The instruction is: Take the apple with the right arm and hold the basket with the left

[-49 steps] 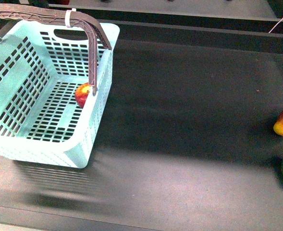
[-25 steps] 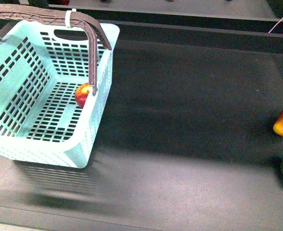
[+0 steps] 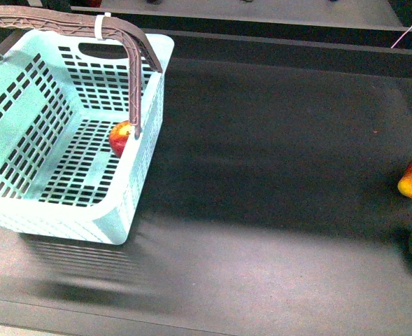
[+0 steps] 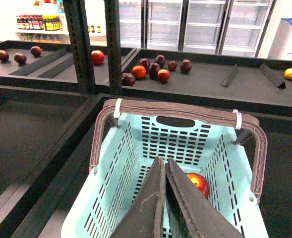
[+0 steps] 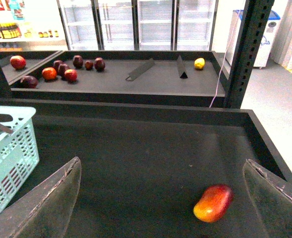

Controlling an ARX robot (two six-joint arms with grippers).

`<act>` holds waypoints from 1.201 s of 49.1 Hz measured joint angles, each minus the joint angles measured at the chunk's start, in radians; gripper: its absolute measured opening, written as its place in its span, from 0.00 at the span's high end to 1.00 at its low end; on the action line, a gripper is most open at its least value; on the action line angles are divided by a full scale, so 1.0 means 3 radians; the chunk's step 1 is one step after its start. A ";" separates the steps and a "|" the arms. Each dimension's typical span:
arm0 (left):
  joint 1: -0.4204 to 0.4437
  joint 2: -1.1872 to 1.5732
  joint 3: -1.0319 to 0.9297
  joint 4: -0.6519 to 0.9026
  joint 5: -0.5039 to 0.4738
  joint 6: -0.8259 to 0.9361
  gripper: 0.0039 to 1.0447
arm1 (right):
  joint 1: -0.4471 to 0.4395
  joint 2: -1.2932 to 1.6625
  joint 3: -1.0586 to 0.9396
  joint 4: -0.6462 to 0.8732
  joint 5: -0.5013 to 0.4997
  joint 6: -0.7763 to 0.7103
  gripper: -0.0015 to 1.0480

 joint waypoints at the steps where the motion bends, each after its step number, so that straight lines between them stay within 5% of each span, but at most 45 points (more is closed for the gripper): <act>1: 0.0000 -0.0050 0.0000 -0.0046 0.0000 0.0000 0.97 | 0.0000 0.0000 0.0000 0.0000 0.0000 0.0000 0.08; 59: 0.0000 -0.2234 -0.0001 -0.2190 -0.0001 0.0001 0.97 | 0.0000 0.0000 0.0000 0.0000 0.0000 0.0000 0.08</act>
